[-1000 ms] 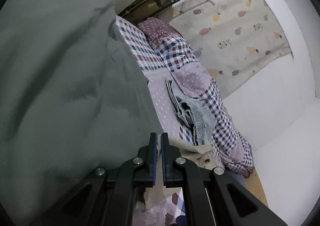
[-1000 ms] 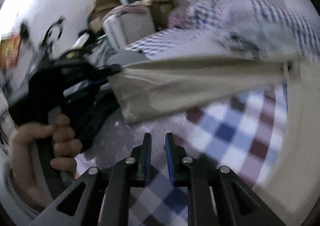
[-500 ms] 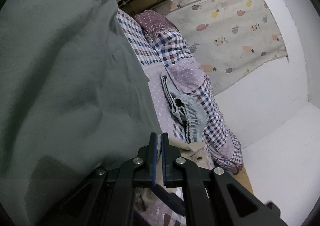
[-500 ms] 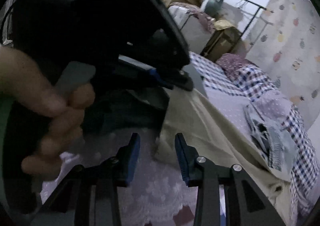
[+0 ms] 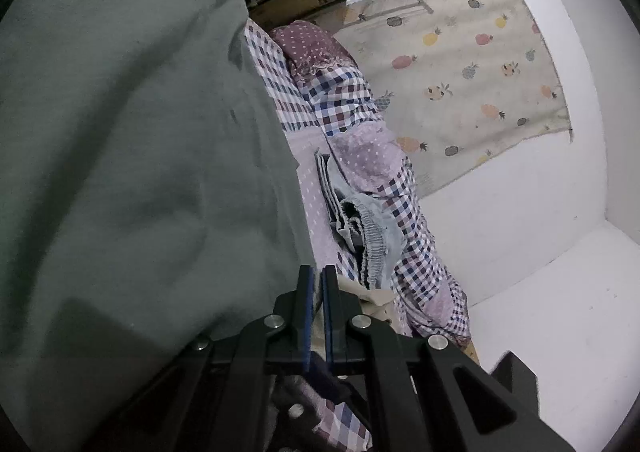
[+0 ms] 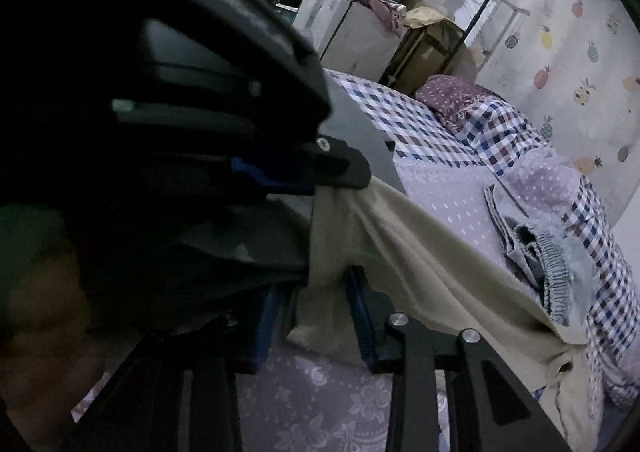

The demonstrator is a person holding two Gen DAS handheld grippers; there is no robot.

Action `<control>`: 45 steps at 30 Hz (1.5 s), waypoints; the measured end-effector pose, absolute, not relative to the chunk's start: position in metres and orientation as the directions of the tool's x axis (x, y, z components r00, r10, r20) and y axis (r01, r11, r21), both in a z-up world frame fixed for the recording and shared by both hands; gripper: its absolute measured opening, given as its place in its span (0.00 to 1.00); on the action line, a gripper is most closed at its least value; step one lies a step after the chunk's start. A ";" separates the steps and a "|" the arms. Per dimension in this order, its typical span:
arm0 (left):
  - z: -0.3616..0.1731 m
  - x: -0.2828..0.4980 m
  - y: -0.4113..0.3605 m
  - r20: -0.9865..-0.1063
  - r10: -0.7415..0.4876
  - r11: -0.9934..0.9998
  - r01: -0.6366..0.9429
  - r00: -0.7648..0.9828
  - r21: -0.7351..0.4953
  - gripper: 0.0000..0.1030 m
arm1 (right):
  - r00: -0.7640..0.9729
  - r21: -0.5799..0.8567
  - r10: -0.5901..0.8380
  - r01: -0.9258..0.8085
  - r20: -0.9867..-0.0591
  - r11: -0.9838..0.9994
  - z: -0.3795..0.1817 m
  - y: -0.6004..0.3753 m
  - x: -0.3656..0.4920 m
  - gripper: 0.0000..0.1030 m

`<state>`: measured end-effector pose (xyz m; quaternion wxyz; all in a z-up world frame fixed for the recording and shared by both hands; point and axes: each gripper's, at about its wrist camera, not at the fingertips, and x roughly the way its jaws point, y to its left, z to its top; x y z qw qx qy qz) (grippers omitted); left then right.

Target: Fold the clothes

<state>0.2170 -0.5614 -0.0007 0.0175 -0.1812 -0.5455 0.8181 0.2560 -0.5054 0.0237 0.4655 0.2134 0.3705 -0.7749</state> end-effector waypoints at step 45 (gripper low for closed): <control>0.093 -0.005 -0.186 -0.612 0.251 -0.958 -0.281 -0.750 -0.049 0.64 | -0.734 0.423 -0.426 0.207 -0.529 -0.882 0.231 0.102 -0.126 0.05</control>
